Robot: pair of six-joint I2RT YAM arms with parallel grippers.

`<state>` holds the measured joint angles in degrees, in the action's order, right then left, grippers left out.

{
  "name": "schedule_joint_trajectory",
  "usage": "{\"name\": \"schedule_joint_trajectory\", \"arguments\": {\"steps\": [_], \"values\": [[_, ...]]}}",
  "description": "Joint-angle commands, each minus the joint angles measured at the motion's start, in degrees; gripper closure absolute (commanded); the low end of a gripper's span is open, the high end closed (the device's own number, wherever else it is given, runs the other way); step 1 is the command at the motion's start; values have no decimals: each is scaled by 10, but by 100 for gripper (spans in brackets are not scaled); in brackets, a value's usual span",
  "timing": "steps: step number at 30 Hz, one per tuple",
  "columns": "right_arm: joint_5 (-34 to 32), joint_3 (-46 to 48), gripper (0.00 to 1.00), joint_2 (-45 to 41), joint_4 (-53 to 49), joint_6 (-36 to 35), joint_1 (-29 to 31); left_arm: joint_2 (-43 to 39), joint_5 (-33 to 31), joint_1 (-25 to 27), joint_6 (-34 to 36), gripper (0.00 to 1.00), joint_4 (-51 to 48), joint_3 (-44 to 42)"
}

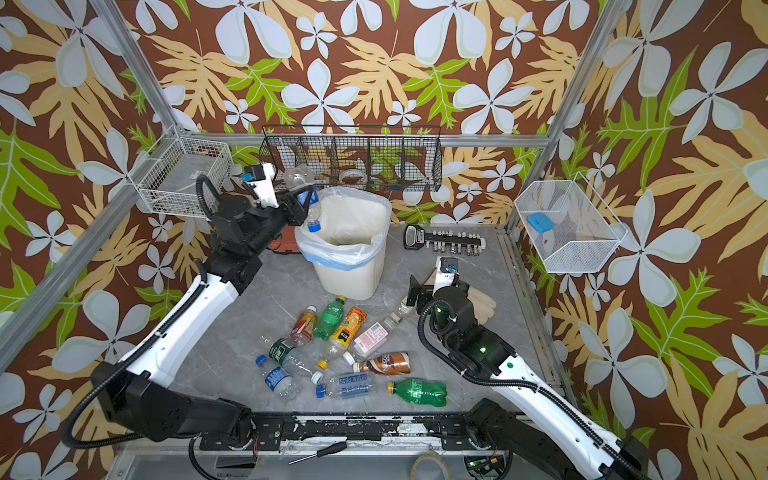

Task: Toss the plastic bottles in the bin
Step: 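Carry the water bottle with the left gripper over the bin and release, then draw the left gripper back from the bin toward the bottles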

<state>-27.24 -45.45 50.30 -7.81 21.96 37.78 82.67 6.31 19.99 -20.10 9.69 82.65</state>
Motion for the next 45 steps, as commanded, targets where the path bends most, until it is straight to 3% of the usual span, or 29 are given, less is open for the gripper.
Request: {"name": "schedule_joint_trajectory", "arguments": {"steps": [1,17,18,19,20,22,24,30,35,41,45], "values": [[-11,-6,0,-2,-4,5,1,38,-45,17,48,61,1,26],[-22,1,1,-12,-8,1,1,97,-92,17,59,61,-17,37],[-23,2,0,-13,-8,1,0,96,-93,17,60,53,-19,36],[-23,3,0,-14,-9,2,1,93,-96,17,59,34,-20,33],[-23,3,0,-14,-9,3,1,90,-98,17,59,22,-20,29],[-23,3,0,-14,-10,5,1,79,-105,17,56,6,-18,20],[-23,3,1,-13,-11,6,1,65,-110,17,55,0,-14,10],[-22,-2,0,-2,-16,10,1,5,-122,18,52,0,-9,-23],[-11,-1,0,4,-32,24,1,-116,-159,17,41,0,6,-154],[10,15,0,6,-83,70,1,-318,-217,16,-12,0,11,-427],[24,25,0,7,-103,85,1,-397,-245,16,-45,0,-20,-506]]}}
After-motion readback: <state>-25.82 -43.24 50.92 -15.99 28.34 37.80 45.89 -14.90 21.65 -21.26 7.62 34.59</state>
